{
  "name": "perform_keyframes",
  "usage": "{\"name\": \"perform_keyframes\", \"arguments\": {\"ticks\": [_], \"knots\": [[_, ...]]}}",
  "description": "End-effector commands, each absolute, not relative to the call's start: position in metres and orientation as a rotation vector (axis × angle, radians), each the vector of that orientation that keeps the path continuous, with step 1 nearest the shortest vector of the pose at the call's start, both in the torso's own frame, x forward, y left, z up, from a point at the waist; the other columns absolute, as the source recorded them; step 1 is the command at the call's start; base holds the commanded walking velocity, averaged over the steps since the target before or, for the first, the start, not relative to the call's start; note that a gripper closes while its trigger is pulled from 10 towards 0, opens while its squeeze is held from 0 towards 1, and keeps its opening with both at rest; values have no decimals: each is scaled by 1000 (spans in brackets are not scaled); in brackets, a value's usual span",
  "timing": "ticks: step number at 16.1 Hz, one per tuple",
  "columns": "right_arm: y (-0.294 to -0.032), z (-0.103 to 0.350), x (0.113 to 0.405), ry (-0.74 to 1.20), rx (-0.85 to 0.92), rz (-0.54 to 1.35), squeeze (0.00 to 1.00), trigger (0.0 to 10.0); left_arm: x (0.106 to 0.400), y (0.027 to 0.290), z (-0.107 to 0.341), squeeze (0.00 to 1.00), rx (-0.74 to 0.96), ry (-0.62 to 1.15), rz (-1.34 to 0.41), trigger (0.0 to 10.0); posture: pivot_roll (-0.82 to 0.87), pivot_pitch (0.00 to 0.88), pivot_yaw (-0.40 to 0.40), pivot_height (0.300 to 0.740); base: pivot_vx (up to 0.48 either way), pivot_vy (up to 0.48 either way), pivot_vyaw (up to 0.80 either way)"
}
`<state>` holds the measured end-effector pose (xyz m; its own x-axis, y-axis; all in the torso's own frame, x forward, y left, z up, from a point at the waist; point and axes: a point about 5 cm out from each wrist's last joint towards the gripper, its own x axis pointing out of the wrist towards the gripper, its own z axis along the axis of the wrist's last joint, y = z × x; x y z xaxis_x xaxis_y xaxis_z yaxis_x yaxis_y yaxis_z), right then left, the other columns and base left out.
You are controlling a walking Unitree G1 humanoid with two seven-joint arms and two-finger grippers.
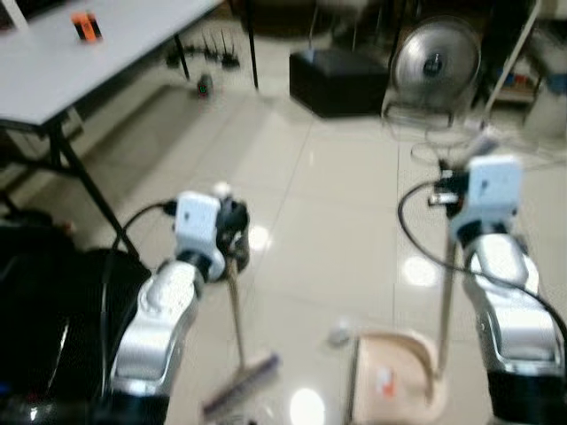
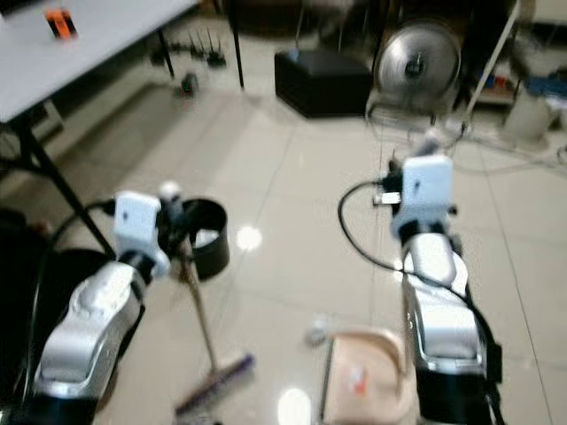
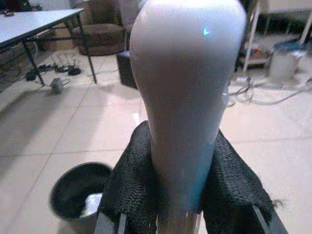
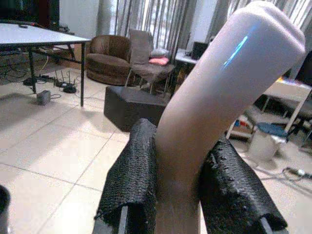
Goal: Sweep floor
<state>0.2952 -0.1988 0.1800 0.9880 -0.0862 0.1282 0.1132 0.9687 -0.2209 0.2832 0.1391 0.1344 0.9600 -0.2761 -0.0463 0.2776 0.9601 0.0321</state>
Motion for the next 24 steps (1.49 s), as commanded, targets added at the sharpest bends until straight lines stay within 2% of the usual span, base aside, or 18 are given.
{"name": "perform_keyframes", "arguments": {"ticks": [1, 4, 7, 10, 16, 20, 24], "knots": [[-191, 188, 296, -156, -229, -80, 0, 10000, 284, 144, 142, 0, 50, 5, -269, 10000, 3, 29, 29, 740, 0, -300, 0], [-191, 188, 296, -157, -225, -76, 0, 10000, 285, 144, 141, 0, 16, 36, -266, 10000, 4, 31, 29, 740, 0, -101, 0], [-191, 187, 293, -164, -183, -93, 0, 10000, 285, 149, 142, 0, 9, 43, -240, 10000, 5, 38, 31, 740, 0, 480, 0], [-195, 183, 292, -134, -145, -126, 0, 10000, 286, 149, 143, 0, 34, 34, -238, 10000, 5, 40, 36, 740, 0, 0, 0], [-200, 181, 289, -137, -120, -150, 0, 10000, 289, 151, 153, 0, 23, -39, -240, 10000, -1, 27, 37, 740, 0, 0, -745], [-198, 181, 290, -149, -120, -139, 0, 10000, 290, 149, 151, 0, 49, -33, -253, 10000, -2, 17, 36, 740, 273, 0, -800], [-197, 181, 293, -147, -127, -128, 0, 10000, 291, 148, 149, 0, 46, -20, -257, 10000, 3, 9, 35, 740, 301, 0, -117]]}}
